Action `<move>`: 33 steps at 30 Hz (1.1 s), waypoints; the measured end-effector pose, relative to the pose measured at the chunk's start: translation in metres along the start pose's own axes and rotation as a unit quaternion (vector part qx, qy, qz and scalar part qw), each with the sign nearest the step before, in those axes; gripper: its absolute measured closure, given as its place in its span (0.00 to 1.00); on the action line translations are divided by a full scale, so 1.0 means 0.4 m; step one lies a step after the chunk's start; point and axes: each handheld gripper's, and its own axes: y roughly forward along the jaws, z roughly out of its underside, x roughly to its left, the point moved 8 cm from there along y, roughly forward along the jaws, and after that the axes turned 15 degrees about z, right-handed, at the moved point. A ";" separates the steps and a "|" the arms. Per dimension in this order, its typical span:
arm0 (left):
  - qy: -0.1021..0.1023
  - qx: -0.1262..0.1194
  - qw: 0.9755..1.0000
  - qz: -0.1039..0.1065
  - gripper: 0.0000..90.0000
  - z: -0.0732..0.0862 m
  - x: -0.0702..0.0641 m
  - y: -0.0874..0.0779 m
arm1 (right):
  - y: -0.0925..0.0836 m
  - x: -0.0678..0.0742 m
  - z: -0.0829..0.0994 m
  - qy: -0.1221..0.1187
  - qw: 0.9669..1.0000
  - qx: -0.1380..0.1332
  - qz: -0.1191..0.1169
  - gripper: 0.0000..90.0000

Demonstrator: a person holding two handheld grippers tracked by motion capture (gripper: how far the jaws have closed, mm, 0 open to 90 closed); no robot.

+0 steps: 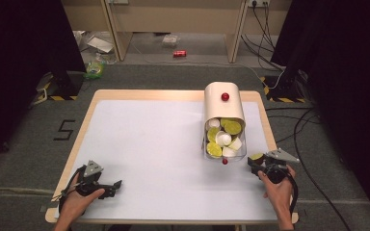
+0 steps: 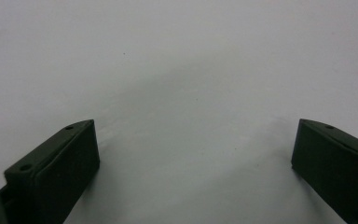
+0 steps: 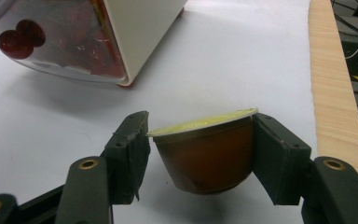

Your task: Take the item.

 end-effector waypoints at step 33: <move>0.000 0.000 1.000 0.000 0.00 0.000 0.000 0.000 | 0.011 0.002 0.018 0.000 1.000 0.021 -0.005 0.36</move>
